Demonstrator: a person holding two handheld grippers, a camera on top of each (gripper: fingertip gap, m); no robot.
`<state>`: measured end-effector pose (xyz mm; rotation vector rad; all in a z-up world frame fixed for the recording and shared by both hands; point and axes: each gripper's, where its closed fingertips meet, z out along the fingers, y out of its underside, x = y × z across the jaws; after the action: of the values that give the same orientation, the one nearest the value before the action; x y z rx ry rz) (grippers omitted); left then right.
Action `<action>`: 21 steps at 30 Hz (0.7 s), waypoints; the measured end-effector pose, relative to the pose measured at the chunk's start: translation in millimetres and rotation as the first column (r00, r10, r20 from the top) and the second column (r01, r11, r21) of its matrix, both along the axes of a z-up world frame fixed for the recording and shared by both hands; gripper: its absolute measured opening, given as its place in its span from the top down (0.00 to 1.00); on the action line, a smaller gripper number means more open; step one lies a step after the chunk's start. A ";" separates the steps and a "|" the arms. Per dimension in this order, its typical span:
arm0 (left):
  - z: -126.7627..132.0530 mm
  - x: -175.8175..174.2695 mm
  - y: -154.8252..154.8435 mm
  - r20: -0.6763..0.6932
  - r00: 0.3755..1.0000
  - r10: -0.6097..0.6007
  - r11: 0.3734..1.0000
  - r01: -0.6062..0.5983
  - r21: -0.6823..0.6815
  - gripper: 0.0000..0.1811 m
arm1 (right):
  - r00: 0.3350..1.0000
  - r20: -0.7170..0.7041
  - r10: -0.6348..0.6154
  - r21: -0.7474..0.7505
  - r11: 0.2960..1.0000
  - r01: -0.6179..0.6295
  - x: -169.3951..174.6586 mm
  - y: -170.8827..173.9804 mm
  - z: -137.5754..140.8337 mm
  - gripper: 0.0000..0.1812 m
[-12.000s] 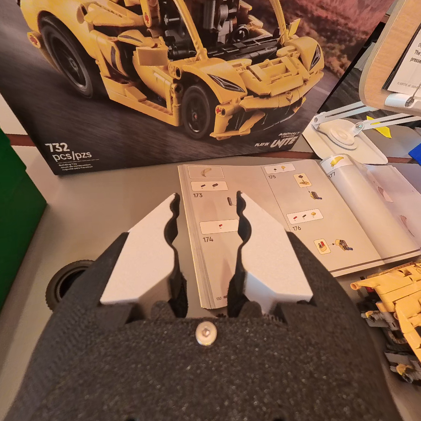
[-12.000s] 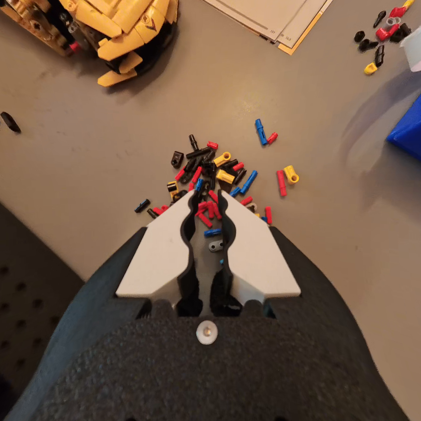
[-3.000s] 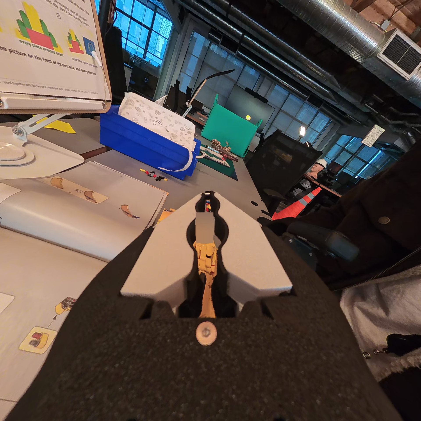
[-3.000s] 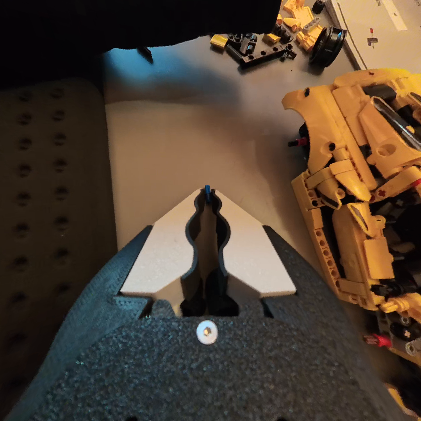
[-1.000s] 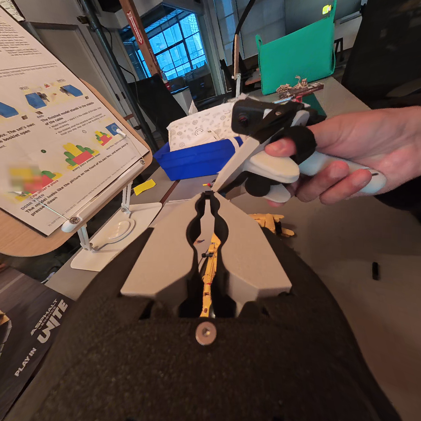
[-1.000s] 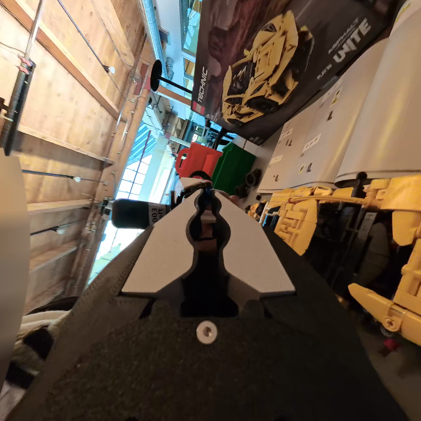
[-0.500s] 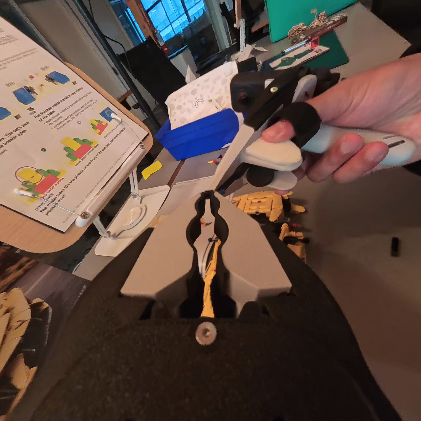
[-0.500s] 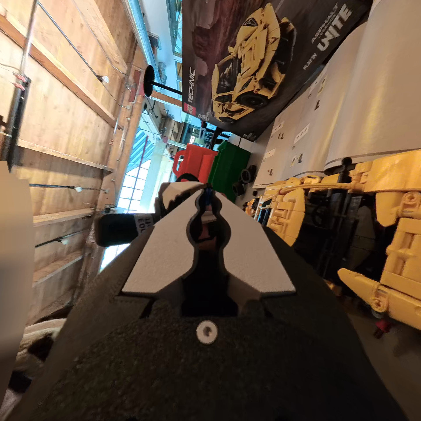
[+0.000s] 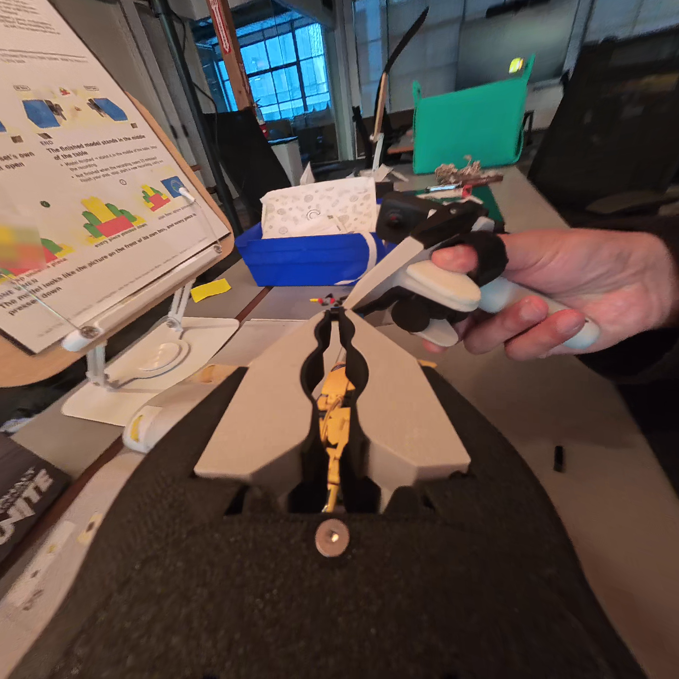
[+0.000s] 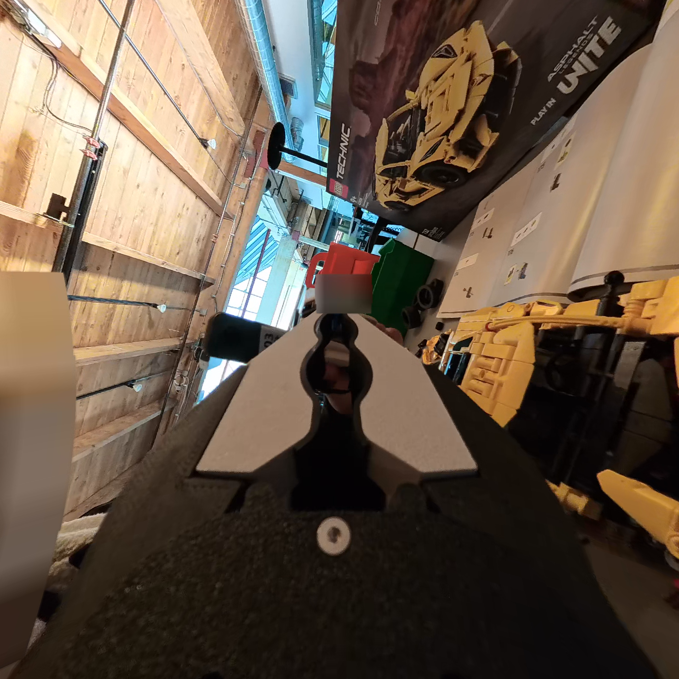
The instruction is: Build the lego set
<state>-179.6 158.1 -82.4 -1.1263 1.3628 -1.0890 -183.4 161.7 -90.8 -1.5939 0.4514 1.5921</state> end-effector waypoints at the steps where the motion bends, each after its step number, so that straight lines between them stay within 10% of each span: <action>1: 0.5 -0.4 0.7 0.012 1.000 -0.008 1.000 0.009 -0.023 0.98 | 1.000 -0.007 -0.001 -0.003 1.000 0.001 -0.2 0.4 0.4 0.98; 21: -2.9 0.8 2.9 0.007 1.000 0.003 0.999 -0.003 -0.041 0.98 | 0.997 -0.070 -0.015 -0.010 1.000 0.015 0.1 2.1 -1.3 0.99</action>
<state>-178.8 161.0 -85.3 -1.1529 1.3378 -1.1223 -183.4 163.8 -92.1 -1.5421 0.5080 1.6406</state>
